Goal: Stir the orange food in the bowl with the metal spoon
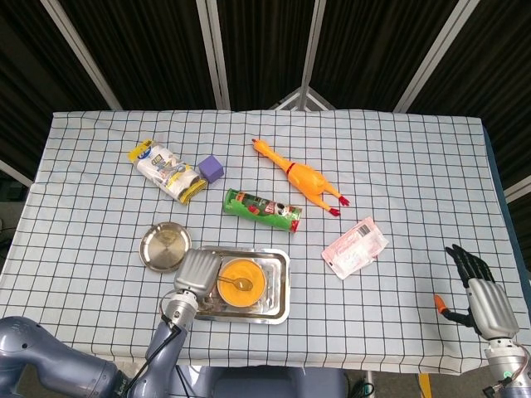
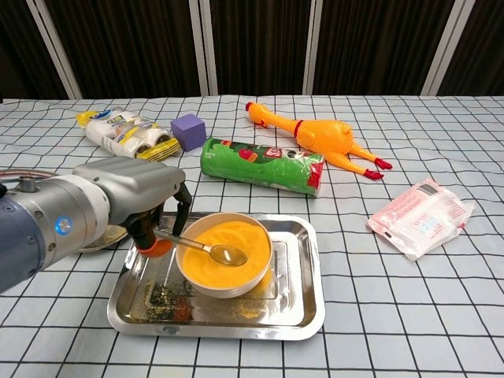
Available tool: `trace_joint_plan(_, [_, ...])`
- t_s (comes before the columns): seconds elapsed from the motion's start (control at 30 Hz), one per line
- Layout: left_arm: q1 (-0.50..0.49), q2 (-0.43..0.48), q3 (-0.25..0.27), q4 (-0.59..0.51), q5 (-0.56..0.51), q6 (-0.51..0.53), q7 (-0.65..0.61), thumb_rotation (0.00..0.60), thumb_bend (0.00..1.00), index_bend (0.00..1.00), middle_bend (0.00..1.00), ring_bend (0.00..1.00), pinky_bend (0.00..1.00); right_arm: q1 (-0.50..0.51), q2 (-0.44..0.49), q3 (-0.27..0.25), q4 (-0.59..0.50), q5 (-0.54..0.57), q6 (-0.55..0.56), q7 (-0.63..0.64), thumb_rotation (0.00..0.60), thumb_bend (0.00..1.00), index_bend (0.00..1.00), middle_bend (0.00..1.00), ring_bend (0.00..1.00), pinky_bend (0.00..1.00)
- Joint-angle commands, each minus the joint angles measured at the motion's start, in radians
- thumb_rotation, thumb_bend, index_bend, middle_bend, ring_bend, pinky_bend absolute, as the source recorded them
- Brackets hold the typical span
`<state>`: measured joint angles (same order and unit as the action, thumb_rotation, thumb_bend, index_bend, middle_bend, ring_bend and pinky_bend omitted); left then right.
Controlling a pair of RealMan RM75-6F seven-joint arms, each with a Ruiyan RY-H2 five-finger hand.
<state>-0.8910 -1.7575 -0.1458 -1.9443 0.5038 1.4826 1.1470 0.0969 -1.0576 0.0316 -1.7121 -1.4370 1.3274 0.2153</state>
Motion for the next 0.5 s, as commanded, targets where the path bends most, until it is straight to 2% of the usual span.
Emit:
trace_joint_plan(0.03, [0.001, 0.000, -0.001, -0.001, 0.001, 0.000, -0.001, 0.600, 0.53, 0.49, 1.00, 1.00, 1.00, 0.000, 0.000, 0.000, 0.000, 0.000, 0.000, 0.000, 0.600, 0.40, 0.00, 0.00, 0.00, 0.00])
trace_joint_plan(0.27, [0.002, -0.002, 0.002, 0.000, 0.002, 0.001, 0.001, 0.600, 0.53, 0.51, 1.00, 1.00, 1.00, 0.000, 0.000, 0.000, -0.001, 0.000, 0.000, -0.001, 0.600, 0.40, 0.00, 0.00, 0.00, 0.00])
trace_joint_plan(0.5, [0.004, -0.010, 0.004, 0.004, 0.015, 0.006, -0.002, 0.600, 0.55, 0.60, 1.00, 1.00, 1.00, -0.001, 0.000, 0.000, -0.001, 0.000, 0.001, 0.000, 0.600, 0.40, 0.00, 0.00, 0.00, 0.00])
